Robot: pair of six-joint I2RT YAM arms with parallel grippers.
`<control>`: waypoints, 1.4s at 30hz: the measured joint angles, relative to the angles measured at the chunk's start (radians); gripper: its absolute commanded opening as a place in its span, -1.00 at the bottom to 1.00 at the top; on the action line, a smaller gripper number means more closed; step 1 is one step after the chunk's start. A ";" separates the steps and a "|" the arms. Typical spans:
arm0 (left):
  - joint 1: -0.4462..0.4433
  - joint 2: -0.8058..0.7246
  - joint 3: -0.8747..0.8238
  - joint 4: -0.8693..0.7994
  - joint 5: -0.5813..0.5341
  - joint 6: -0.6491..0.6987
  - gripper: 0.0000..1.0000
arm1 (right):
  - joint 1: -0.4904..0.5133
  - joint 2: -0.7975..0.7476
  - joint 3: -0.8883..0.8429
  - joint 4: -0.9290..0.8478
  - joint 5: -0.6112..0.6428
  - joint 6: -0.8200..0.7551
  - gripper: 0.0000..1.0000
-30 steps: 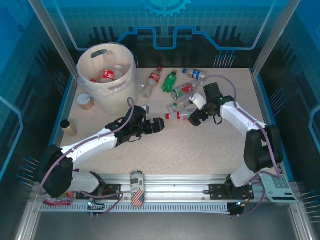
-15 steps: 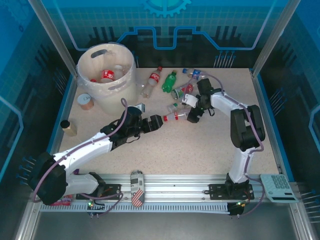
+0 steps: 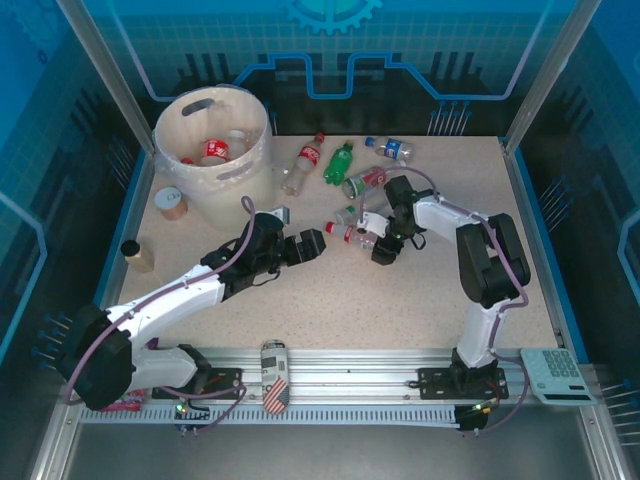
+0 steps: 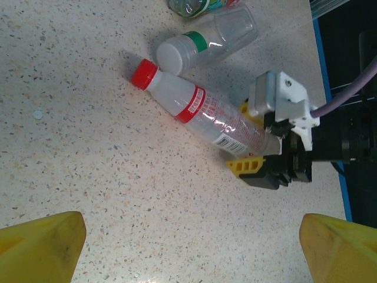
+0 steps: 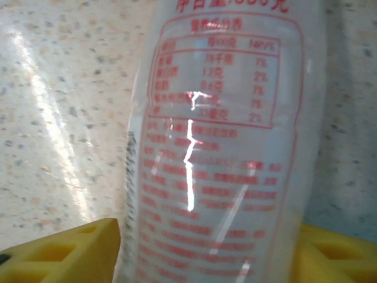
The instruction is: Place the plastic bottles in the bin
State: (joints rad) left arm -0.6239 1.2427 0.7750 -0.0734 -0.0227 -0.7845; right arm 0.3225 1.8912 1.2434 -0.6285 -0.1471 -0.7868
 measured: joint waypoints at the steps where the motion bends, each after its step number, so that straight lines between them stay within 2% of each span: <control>1: 0.000 0.000 0.000 0.001 0.000 0.000 0.88 | 0.008 -0.006 -0.011 0.004 0.001 0.005 0.07; 5: 0.000 0.000 0.000 0.003 0.000 -0.004 0.88 | 0.020 -0.039 -0.058 0.034 0.008 0.034 -0.18; 12: 0.010 -0.002 -0.004 0.037 0.004 -0.037 0.94 | 0.035 -0.148 -0.125 0.059 0.008 0.084 -0.17; 20: 0.092 0.007 -0.131 0.319 0.122 -0.206 0.98 | 0.111 -0.399 -0.216 0.087 -0.055 0.227 -0.13; 28: 0.079 0.178 -0.117 0.557 0.198 -0.326 0.98 | 0.192 -0.510 -0.293 0.140 -0.108 0.348 -0.09; 34: 0.037 0.288 -0.091 0.658 0.229 -0.388 0.62 | 0.203 -0.552 -0.330 0.177 -0.123 0.395 -0.06; 42: 0.032 0.295 -0.077 0.702 0.242 -0.420 0.16 | 0.207 -0.536 -0.330 0.199 -0.115 0.422 -0.02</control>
State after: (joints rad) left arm -0.5922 1.5375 0.6983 0.6285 0.2192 -1.2049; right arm 0.5297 1.3552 0.9134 -0.4294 -0.2623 -0.3649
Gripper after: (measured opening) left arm 0.612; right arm 0.490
